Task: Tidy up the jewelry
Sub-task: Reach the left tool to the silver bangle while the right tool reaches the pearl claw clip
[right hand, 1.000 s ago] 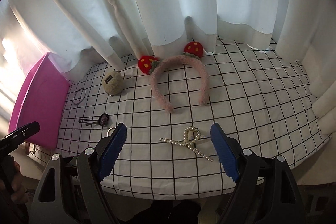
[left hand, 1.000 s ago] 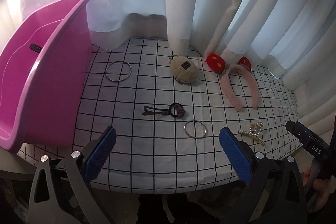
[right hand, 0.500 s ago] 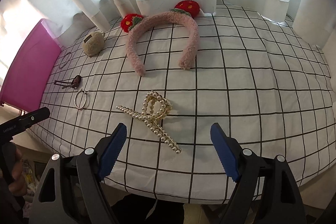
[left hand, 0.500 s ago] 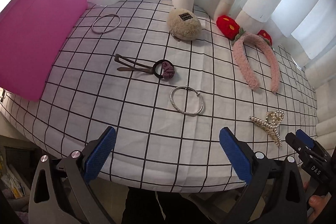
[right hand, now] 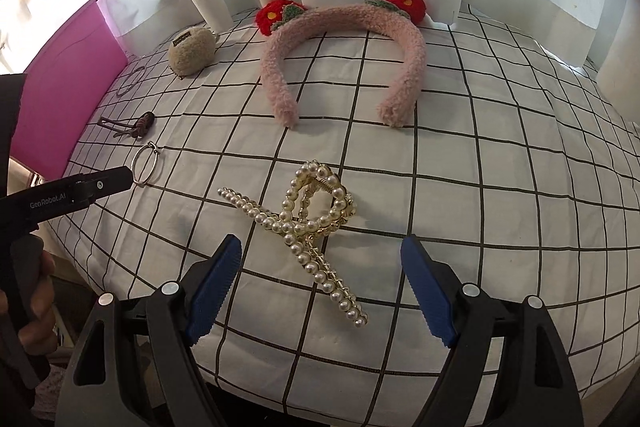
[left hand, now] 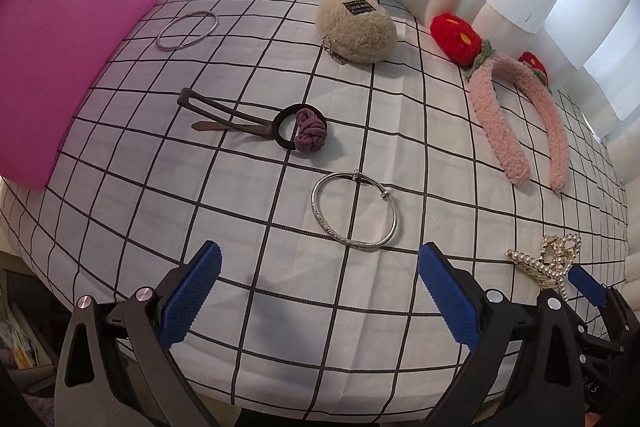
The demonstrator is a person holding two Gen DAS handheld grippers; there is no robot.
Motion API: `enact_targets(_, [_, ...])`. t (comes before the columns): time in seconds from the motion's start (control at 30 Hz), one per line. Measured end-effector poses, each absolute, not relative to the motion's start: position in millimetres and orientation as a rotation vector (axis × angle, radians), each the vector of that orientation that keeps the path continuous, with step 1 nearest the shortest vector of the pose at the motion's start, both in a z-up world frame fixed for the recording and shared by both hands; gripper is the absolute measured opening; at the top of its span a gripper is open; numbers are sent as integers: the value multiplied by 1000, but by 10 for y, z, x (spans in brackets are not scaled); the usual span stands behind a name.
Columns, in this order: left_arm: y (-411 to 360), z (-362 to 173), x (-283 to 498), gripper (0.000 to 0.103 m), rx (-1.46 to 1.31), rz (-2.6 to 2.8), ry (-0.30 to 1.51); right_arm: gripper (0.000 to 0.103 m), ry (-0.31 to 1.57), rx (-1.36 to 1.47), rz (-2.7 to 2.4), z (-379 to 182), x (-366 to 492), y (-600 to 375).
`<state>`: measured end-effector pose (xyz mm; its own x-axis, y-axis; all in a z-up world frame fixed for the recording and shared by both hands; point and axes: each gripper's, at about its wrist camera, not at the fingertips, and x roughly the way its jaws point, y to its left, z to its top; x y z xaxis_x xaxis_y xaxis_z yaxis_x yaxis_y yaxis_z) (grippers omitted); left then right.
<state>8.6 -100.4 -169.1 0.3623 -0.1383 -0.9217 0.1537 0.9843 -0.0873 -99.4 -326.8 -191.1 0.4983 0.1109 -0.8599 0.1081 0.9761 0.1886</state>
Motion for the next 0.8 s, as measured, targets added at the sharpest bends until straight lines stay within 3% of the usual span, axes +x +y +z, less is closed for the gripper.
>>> enact_targets(0.57, [-1115, -1866, 261, 97, 49, -173, 1164, 78, 1027, 84, -36, -2033, -860, -3141])
enact_targets(0.8, [-1187, -1884, 260, 98, 90, -140, 1124, 88, 1013, 44, -38, -2079, -830, -3087])
